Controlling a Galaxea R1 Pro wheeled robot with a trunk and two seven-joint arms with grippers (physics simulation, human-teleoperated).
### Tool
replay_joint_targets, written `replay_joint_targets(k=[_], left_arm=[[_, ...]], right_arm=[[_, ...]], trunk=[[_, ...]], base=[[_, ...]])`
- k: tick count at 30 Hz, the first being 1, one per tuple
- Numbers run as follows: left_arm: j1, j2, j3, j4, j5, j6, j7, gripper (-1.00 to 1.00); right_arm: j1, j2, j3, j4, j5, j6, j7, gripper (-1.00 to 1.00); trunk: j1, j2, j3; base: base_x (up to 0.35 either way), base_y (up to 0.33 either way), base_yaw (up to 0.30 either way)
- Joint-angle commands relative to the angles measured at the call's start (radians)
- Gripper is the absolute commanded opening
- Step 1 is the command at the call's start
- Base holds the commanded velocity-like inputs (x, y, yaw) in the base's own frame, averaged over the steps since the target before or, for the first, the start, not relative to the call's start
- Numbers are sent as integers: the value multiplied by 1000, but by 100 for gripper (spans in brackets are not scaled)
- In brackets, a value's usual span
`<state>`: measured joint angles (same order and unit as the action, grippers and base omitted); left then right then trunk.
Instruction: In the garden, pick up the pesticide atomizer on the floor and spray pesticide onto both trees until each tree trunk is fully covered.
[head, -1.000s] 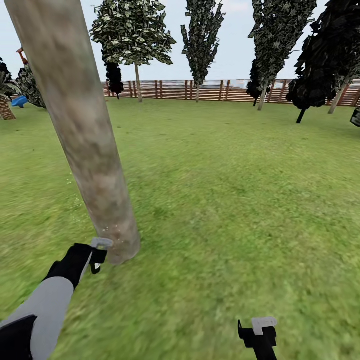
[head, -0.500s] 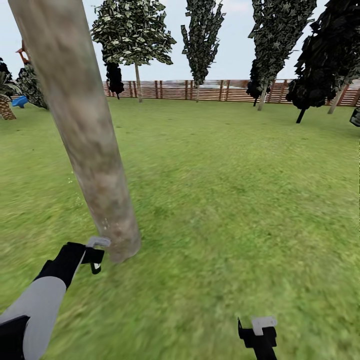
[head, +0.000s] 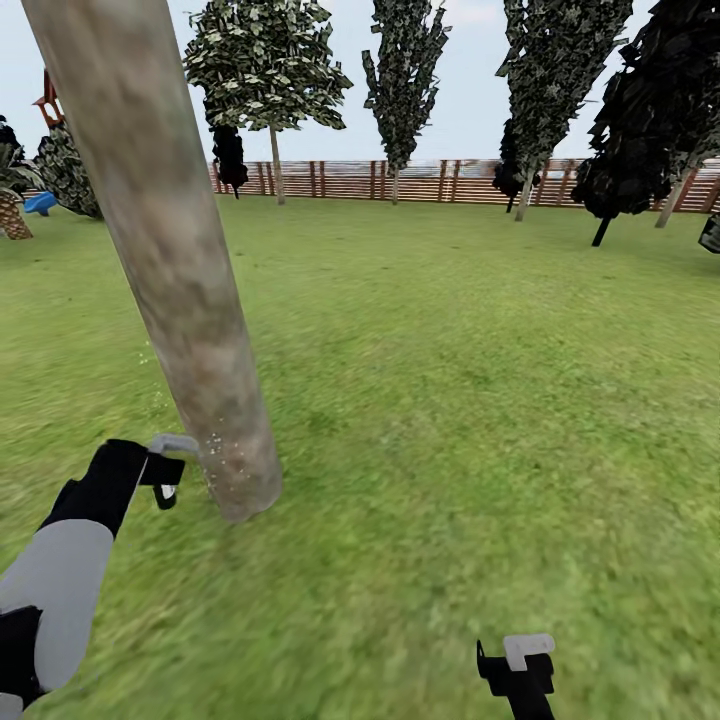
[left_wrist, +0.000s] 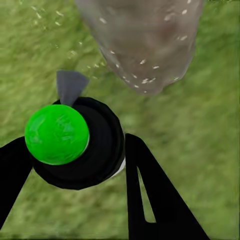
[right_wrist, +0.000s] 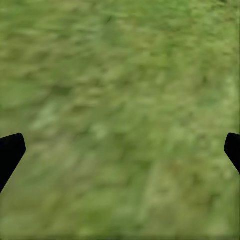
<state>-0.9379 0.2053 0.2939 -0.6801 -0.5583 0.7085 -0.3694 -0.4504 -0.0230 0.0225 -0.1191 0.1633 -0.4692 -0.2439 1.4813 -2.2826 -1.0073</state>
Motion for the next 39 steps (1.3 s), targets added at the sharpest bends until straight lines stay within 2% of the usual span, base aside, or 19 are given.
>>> replay_joint_targets(k=[1,2,5,7,10,13,17,20,22,24,27,30,34,38,39], left_arm=[[-1,3,3,-2,-8,3,-23,-100],[-2,0,1,-2,-8,4,-33,-100],[-6,-62,-46,-23,-8,11,-56,-100],[-12,-70,-51,-36,-7,12,-58,-100],[-39,-42,-49,-42,-5,12,-59,-100],[-42,1,-52,-49,-9,12,-80,-100],[-41,-3,-55,-58,-10,13,-88,-100],[-45,-31,-61,-62,-8,14,-90,-100],[-52,-41,-66,-85,-8,19,-91,-100],[-76,-35,-68,-122,-8,96,-92,-100],[-109,-29,-70,-131,-9,141,-94,-100],[-119,-26,-70,-133,-9,148,-94,-100],[-105,-18,-73,-132,-14,146,-93,-100],[-100,32,-73,-129,-14,144,-92,-100],[-93,35,-73,-129,-14,140,-92,-100]], right_arm=[[-1,0,2,1,10,0,-9,100],[-1,0,2,1,10,0,-9,100],[-1,0,2,1,10,0,-9,100],[-1,0,2,1,10,1,-9,100],[-1,0,2,1,10,0,-9,100],[-1,0,2,1,10,0,-9,100],[-1,0,2,1,10,1,-9,100],[-1,0,2,1,10,1,-9,100],[-1,0,2,1,10,1,-9,100],[-1,0,2,1,10,0,-9,100],[-1,0,2,1,11,0,-9,100],[-1,0,2,1,10,1,-9,100],[-1,0,2,1,10,0,-9,100],[-1,0,2,1,10,0,-9,100],[-1,0,2,1,10,1,-9,100]], trunk=[[0,0,-1],[0,0,-1],[0,0,-1],[0,0,-1],[0,0,-1],[0,0,-1],[0,0,-1],[0,0,-1],[0,0,-1],[0,0,-1],[0,0,-1],[0,0,-1],[0,0,-1],[0,0,-1],[0,0,-1]], base=[[0,0,0],[0,0,0],[0,0,0],[0,0,0],[0,0,0],[0,0,0],[-219,0,0],[-63,0,0],[-14,0,0],[-3,0,0],[0,0,0],[0,0,0],[0,0,0],[0,0,0],[0,-6,0]])
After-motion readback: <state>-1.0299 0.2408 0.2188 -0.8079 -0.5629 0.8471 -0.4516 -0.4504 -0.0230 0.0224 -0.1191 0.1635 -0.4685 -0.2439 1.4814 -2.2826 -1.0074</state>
